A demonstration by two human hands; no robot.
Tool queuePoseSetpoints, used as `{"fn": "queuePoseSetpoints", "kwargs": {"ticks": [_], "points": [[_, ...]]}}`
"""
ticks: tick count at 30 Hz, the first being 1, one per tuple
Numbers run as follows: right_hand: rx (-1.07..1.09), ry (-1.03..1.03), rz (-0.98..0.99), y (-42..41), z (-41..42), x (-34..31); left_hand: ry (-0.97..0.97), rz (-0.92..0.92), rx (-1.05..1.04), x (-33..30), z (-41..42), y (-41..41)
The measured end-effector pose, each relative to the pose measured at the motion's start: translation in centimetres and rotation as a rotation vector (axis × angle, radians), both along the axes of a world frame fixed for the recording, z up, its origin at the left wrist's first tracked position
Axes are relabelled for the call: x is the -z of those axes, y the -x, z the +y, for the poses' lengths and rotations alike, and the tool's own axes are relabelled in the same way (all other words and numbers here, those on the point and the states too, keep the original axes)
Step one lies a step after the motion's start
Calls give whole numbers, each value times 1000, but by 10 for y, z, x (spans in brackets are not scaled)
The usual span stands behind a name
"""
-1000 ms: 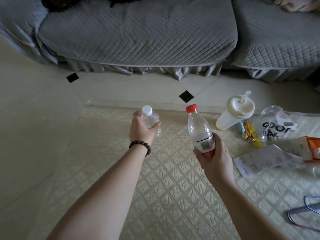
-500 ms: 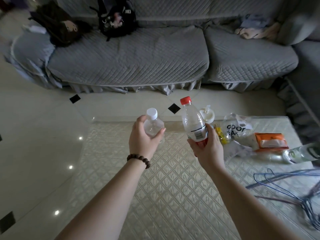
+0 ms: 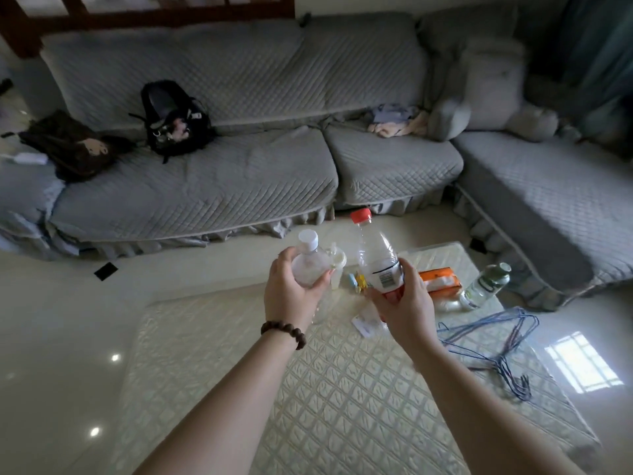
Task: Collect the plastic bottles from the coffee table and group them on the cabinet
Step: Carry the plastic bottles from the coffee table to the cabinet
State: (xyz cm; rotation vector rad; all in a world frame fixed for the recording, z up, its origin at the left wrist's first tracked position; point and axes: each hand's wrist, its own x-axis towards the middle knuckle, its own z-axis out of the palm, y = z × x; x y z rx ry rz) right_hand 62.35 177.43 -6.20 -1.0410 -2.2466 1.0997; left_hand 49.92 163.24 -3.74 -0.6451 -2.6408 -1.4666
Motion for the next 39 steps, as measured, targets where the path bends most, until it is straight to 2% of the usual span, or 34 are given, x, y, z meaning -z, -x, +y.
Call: {"fn": "queuePoseSetpoints", "kwargs": {"ticks": [9,17,22,28,33,39], "points": [[283,19,18,-80,-7,-3,-6,22,240,-10,22,-45],[561,75,71,-162,-71,6,-16,49,546,-3,9,-99],[740,-19,67,-223,-121,7,-8,-8,757,6,4,-151],[1015,-55,31,-309,-181,7,12,6,1054,7,-3,-242],[1256,-51,-17,-387,-230,3,29,-66,1280,8,-5,-332],[1528,-32,44,-476,-286,7,65,-84,1535,8,-16,-450]]}}
